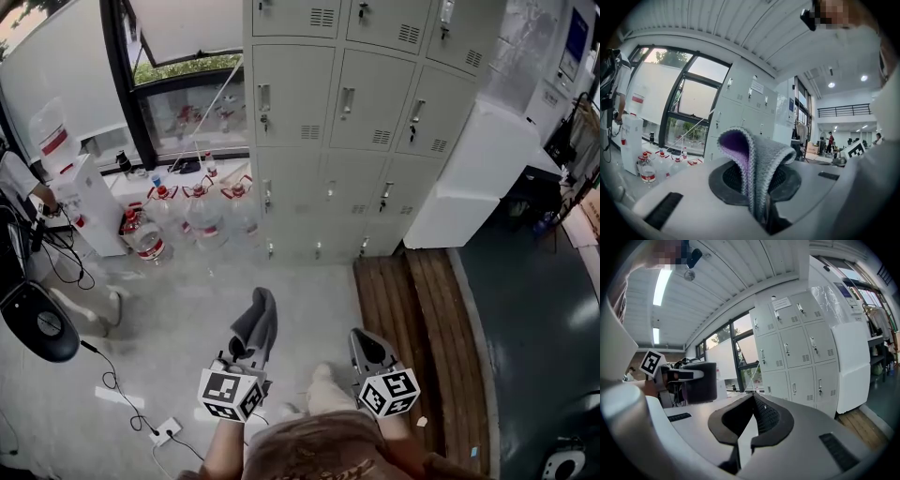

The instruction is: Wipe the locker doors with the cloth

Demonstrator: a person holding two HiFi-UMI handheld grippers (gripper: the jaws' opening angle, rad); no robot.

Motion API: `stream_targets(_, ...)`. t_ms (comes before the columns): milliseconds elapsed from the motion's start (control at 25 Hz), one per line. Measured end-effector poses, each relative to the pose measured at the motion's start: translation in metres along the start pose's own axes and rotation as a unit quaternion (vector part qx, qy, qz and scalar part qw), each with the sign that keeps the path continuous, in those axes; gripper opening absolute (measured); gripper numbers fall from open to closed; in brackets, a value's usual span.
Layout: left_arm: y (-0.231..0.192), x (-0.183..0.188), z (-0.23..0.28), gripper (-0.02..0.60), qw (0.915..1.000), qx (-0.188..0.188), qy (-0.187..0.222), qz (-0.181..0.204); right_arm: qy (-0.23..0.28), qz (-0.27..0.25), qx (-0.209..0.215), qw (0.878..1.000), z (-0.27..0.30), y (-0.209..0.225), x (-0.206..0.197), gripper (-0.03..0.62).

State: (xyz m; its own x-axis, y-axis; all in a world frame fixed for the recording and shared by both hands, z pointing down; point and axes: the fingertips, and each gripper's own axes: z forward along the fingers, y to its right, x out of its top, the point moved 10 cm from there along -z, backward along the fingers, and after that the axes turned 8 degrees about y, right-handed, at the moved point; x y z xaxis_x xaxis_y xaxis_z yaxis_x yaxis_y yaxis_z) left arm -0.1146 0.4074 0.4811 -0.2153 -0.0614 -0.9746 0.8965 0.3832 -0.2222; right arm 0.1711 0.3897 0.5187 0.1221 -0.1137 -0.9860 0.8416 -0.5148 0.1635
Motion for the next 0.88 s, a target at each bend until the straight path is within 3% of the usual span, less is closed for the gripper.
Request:
stream_targets(440,-0.026,0.005,0.031,0.041,0.9997,0.000,0.023,0.008,0.018,-0.008,0.004,1.000,0.053,0.007,0.004,-0.002)
stream_targets(880,-0.066,0.015,0.120,0.041,0.9993,-0.005,0.036,0.000,0.029,-0.009,0.021,0.999,0.143,0.051,0.020,-0.002)
